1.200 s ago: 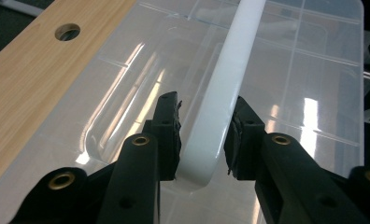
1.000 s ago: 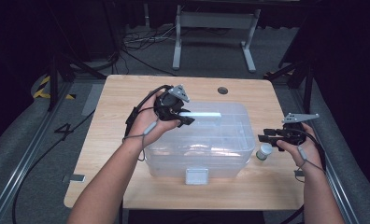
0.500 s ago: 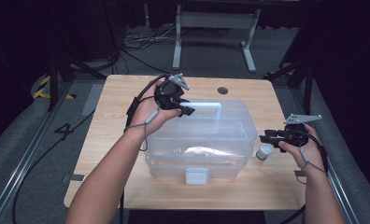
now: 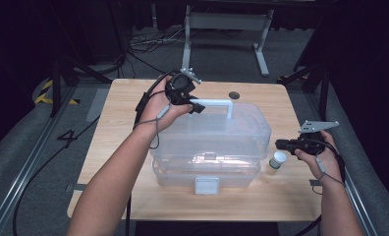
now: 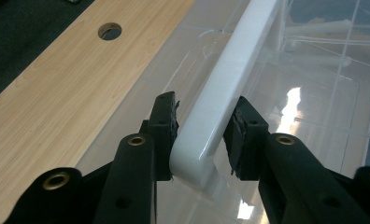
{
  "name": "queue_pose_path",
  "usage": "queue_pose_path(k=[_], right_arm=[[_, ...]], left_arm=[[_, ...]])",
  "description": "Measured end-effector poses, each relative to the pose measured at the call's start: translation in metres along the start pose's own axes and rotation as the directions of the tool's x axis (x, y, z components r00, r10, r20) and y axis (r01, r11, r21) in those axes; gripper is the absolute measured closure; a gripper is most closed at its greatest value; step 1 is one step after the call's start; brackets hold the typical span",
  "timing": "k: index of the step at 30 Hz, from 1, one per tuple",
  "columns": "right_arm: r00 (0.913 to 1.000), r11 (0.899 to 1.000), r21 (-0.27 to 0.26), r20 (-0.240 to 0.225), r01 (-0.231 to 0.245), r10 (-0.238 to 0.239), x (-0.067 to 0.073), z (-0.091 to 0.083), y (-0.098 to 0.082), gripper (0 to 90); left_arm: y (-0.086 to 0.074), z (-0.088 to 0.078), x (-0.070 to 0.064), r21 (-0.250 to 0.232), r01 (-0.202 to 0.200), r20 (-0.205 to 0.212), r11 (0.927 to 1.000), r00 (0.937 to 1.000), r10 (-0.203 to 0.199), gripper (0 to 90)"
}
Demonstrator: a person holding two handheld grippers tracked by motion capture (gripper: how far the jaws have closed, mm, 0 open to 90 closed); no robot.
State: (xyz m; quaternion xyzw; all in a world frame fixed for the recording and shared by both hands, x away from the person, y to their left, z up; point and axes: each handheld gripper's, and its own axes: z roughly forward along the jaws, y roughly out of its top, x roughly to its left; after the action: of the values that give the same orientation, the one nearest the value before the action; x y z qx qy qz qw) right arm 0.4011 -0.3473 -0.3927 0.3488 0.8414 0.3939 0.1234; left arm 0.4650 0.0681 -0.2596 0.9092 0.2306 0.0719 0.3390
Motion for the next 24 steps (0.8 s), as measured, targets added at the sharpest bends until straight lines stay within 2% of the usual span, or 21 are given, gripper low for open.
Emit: queue_pose_path(k=[4,8,20,24], right_arm=[[0.9996,1.000,0.001,-0.027,0.002,-0.002,0.001,0.000,0.000,88.7],[0.9987,1.000,-0.007,-0.050,-0.007,0.007,0.002,-0.002,0.000,89.8],[0.9935,0.999,-0.041,-0.112,0.015,-0.019,0.010,-0.006,0.003,90.0],[0.9871,0.998,-0.057,-0.157,0.023,-0.031,0.015,-0.009,0.004,90.0]], left_arm=[[0.004,0.001,0.002,0.020,-0.007,-0.018,0.9998,0.9998,0.007,67.5],[0.008,0.001,0.006,0.031,0.005,-0.013,0.9995,0.9999,-0.005,67.6],[0.015,0.002,0.013,0.062,0.011,-0.014,0.9980,0.9999,-0.010,67.8],[0.015,0.002,0.014,0.064,0.015,-0.012,0.9978,0.9998,-0.014,67.8]])
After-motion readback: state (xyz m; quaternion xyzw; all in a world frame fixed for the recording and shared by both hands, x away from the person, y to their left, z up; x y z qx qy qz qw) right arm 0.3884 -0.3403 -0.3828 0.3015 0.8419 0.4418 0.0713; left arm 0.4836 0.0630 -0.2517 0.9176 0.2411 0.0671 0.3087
